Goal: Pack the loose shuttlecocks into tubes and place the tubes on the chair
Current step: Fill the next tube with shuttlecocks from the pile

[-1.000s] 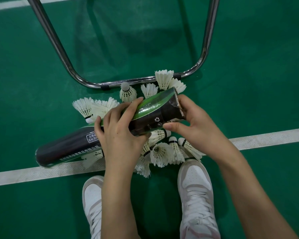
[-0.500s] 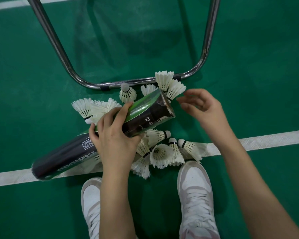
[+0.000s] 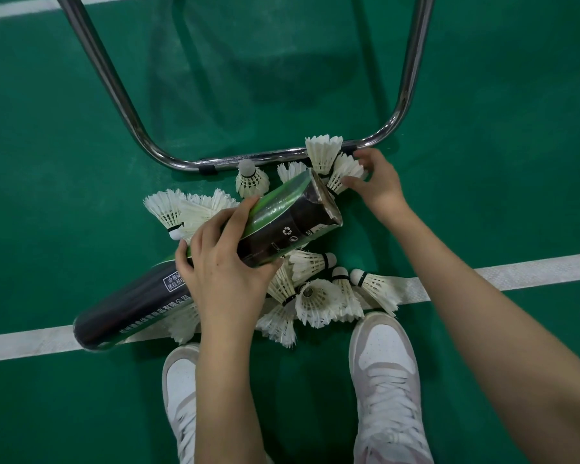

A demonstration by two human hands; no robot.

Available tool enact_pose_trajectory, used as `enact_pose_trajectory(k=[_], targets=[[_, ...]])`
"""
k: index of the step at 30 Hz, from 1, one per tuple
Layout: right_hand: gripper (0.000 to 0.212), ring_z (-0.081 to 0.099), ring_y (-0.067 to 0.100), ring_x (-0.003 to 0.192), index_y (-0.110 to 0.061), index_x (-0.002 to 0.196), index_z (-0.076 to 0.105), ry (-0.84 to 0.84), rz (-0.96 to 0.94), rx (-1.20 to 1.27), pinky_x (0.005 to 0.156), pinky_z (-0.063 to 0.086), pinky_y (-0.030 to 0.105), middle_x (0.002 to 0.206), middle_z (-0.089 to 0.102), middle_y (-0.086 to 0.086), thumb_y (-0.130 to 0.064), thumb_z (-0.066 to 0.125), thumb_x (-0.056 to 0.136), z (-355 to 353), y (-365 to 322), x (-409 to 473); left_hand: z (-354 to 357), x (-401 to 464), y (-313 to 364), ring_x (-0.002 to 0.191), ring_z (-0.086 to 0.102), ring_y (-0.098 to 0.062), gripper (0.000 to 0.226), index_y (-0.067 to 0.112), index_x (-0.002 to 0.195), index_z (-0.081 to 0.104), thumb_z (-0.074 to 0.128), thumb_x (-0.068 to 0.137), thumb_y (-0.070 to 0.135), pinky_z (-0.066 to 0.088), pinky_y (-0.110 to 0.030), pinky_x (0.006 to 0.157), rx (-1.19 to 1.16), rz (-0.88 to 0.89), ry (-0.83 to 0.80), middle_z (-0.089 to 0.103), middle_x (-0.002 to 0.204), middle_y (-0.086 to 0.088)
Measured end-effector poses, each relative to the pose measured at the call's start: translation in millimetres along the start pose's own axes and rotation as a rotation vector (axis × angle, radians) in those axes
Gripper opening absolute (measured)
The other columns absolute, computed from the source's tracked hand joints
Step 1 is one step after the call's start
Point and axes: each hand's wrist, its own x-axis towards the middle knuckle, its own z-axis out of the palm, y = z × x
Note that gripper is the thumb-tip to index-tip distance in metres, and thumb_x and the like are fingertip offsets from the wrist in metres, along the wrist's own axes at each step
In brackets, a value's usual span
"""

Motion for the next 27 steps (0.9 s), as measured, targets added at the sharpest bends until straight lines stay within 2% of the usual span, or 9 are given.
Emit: enact_pose_trajectory(k=[3,6,10,12,15,18,21,24,27], targets=[[0.042,0.047,0.012,0.093,-0.013,0.122,0.052,0.025,0.017,-0.002,0.082,0.039,0.023,0.105,0.052,0.002,-0.015,0.069,0.084,3.5,6.5,-4.7,-0.6,0.1,0.1,0.117,0.04,-0.016,0.082,0.039,0.131,0.047,0.084,0.057,0.031,0.016,-0.046,0.107,-0.009,0.0,-0.002,0.053,0.123,0.004],[0.036,0.044,0.006,0.07,-0.012,0.119,0.052,0.03,0.027,0.009,0.065,0.039,0.016,0.081,0.046,-0.006,-0.014,0.066,0.086,4.6,13.6,-8.0,-1.6,0.7,0.5,0.116,0.04,-0.015,0.083,0.04,0.131,0.047,0.084,0.057,0.032,0.016,-0.045,0.107,-0.016,0.003,0.0,0.052,0.122,0.005],[0.034,0.044,0.006,0.066,-0.01,0.116,0.053,0.019,0.049,0.011,0.056,0.037,0.008,0.078,0.049,0.0,-0.017,0.066,0.086,4.4,18.4,-12.6,-1.9,1.1,-0.3,0.116,0.04,-0.015,0.083,0.041,0.131,0.046,0.084,0.057,0.032,0.017,-0.045,0.107,-0.015,-0.002,-0.008,0.052,0.122,0.006],[0.032,0.049,0.012,0.071,-0.008,0.114,0.054,-0.003,0.08,0.022,0.062,0.04,0.013,0.079,0.054,0.004,-0.019,0.066,0.087,4.0,21.3,-17.7,-1.8,1.0,-1.2,0.116,0.039,-0.016,0.083,0.041,0.131,0.046,0.084,0.057,0.032,0.017,-0.046,0.108,-0.012,0.001,-0.013,0.052,0.122,0.006],[0.027,0.058,0.026,0.085,-0.007,0.109,0.056,-0.007,0.106,0.038,0.077,0.046,0.031,0.093,0.062,0.016,-0.02,0.065,0.087,0.8,23.1,-27.9,-1.1,0.1,-2.3,0.116,0.038,-0.013,0.083,0.042,0.131,0.046,0.084,0.058,0.031,0.016,-0.046,0.108,-0.012,0.001,-0.022,0.051,0.122,0.007],[0.023,0.054,0.016,0.087,-0.01,0.109,0.057,0.071,0.049,0.007,0.075,0.041,0.023,0.094,0.057,0.004,-0.021,0.062,0.089,-10.3,12.8,-44.2,1.2,-1.6,-3.4,0.115,0.036,-0.011,0.084,0.041,0.131,0.046,0.084,0.057,0.03,0.017,-0.047,0.108,0.01,0.008,-0.022,0.052,0.123,0.006],[0.009,0.054,0.001,0.086,-0.023,0.097,0.055,0.129,-0.032,0.146,0.075,0.041,0.011,0.091,0.058,-0.009,-0.018,0.06,0.091,-24.0,-5.4,-65.2,2.8,-2.8,-4.2,0.113,0.034,-0.008,0.084,0.039,0.13,0.048,0.085,0.056,0.029,0.018,-0.05,0.108,0.025,0.011,-0.019,0.053,0.122,0.004],[0.019,0.063,0.005,0.09,-0.034,0.089,0.053,0.16,-0.123,0.255,0.083,0.047,0.02,0.093,0.065,-0.012,-0.016,0.057,0.092,-32.8,-26.5,-88.5,3.4,-3.3,-3.7,0.114,0.035,-0.009,0.083,0.039,0.13,0.048,0.085,0.056,0.029,0.019,-0.051,0.108,0.037,0.01,-0.016,0.053,0.122,0.005],[0.014,0.064,0.009,0.097,-0.033,0.093,0.054,0.161,-0.167,0.284,0.09,0.048,0.028,0.098,0.067,-0.011,-0.02,0.058,0.093,-33.1,-40.9,-105.5,2.6,-3.4,-2.4,0.116,0.036,-0.011,0.083,0.04,0.131,0.047,0.085,0.057,0.03,0.018,-0.05,0.108,0.032,0.011,-0.024,0.052,0.124,0.004]])
